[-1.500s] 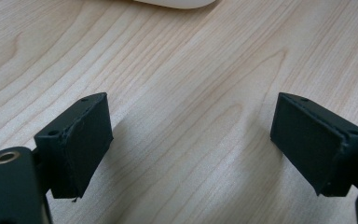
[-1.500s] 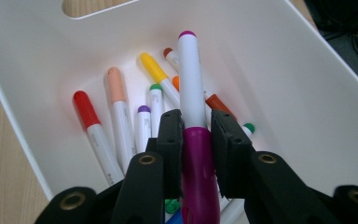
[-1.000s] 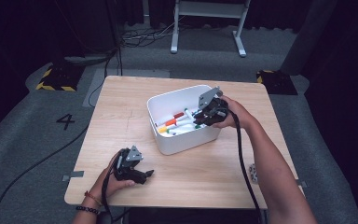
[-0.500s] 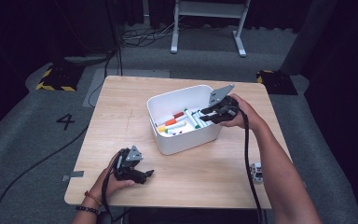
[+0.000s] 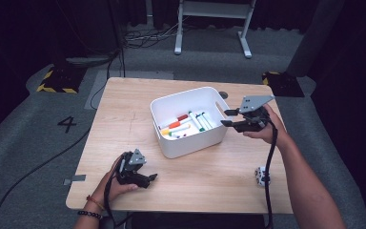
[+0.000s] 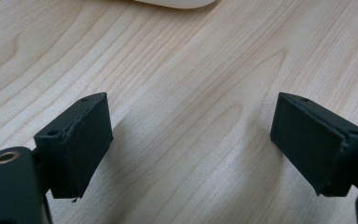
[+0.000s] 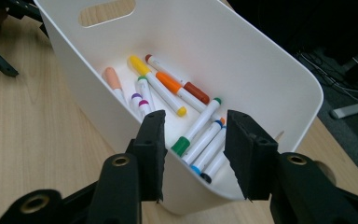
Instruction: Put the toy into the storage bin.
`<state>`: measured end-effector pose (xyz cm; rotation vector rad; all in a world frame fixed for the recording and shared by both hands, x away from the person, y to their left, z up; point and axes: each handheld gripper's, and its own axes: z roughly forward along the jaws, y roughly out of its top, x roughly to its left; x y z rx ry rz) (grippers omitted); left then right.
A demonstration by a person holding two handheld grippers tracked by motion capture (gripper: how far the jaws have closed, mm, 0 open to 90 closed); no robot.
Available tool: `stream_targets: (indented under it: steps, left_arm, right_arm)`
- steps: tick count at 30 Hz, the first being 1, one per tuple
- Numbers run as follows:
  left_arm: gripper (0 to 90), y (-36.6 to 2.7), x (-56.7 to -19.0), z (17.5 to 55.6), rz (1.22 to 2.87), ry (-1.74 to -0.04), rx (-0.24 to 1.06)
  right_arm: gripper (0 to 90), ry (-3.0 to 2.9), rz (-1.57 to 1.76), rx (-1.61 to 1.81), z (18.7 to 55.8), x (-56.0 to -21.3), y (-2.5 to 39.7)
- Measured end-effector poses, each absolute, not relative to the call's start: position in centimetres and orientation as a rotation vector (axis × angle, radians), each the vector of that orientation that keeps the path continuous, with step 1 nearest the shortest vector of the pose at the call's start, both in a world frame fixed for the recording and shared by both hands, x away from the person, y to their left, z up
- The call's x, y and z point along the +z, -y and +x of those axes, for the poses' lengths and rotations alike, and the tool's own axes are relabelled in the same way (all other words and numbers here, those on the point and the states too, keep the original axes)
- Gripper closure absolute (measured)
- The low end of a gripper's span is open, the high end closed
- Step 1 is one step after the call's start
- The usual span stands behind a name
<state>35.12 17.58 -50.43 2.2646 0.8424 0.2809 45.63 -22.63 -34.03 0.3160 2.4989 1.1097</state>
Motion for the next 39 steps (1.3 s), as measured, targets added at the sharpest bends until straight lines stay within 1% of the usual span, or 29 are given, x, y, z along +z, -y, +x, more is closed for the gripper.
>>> stream_targets:
  steps: [2,3,5,7,8,9,11,14,16,19,20,21,22,23,25,26,28,29,37,39]
  left_arm:
    - [12.7,-17.6,-50.4,35.1,2.268,-0.841,0.281]
    - [12.7,-17.6,-50.4,35.1,2.265,-0.842,0.281]
    - [12.7,-17.6,-50.4,35.1,2.266,-0.842,0.281]
    - [12.7,-17.6,-50.4,35.1,2.268,-0.841,0.281]
    - [12.8,-17.6,-50.4,35.1,2.268,-0.841,0.281]
    - [12.7,-17.6,-50.4,35.1,2.265,-0.843,0.281]
    - [12.7,-17.6,-50.4,35.1,2.266,-0.843,0.282]
    - [12.8,-17.6,-50.4,35.1,2.266,-0.842,0.281]
    - [12.7,-17.6,-50.4,35.1,2.266,-0.843,0.282]
    - [12.8,-17.6,-50.4,35.1,2.266,-0.842,0.282]
    - [12.8,-17.6,-50.4,35.1,2.266,-0.842,0.282]
    - [12.8,-17.6,-50.4,35.1,2.266,-0.843,0.281]
    - [12.7,-17.6,-50.4,35.1,2.266,-0.843,0.281]
    - [12.8,-17.6,-50.4,35.1,2.266,-0.843,0.281]
    - [12.8,-17.6,-50.4,35.1,2.266,-0.843,0.282]
    - [12.8,-17.6,-50.4,35.1,2.266,-0.843,0.281]
    - [12.8,-17.6,-50.4,35.1,2.266,-0.843,0.281]
    - [12.8,-17.6,-50.4,35.1,2.265,-0.843,0.282]
    - [12.7,-17.6,-50.4,35.1,2.266,-0.843,0.282]
    - [12.7,-17.6,-50.4,35.1,2.266,-0.843,0.282]
  right_arm:
    - [56.8,-2.472,0.358,1.108,45.0,-34.2,23.4]
    - [53.1,-2.452,0.407,1.107,44.3,-34.2,24.1]
    - [52.3,-2.444,0.429,1.123,43.9,-34.3,24.5]
    - [47.1,-2.42,0.48,1.121,42.5,-34.5,25.7]
    - [47.1,-2.42,0.48,1.121,42.5,-34.5,25.7]
    - [45.1,-2.416,0.515,1.105,41.4,-34.8,26.6]
    - [43.5,-2.409,0.545,1.105,40.9,-35.0,27.0]
    - [37.9,-2.383,0.64,1.089,38.9,-36.6,28.7]
    - [37.5,-2.379,0.664,1.089,38.4,-37.1,29.2]
    - [34.2,-2.365,0.748,1.037,36.8,-39.2,31.1]
    - [34.2,-2.365,0.748,1.037,36.8,-39.2,31.1]
    - [32.9,-2.363,0.794,1.005,36.0,-40.4,31.8]
    - [32.9,-2.363,0.794,1.005,36.0,-40.4,31.8]
    - [30.7,-2.363,0.83,0.995,35.3,-41.5,32.5]
    - [29.9,-2.357,0.856,1.0,34.8,-41.9,32.8]
    - [27.5,-2.338,0.895,0.991,34.0,-42.7,33.4]
    - [26.9,-2.337,0.922,0.983,33.7,-43.1,33.7]
    - [23.0,-2.305,0.991,0.961,33.1,-44.1,34.1]
    - [22.5,-2.267,1.183,0.955,31.7,-47.3,34.8]
    - [25.4,-2.285,1.239,0.97,31.7,-48.3,34.9]
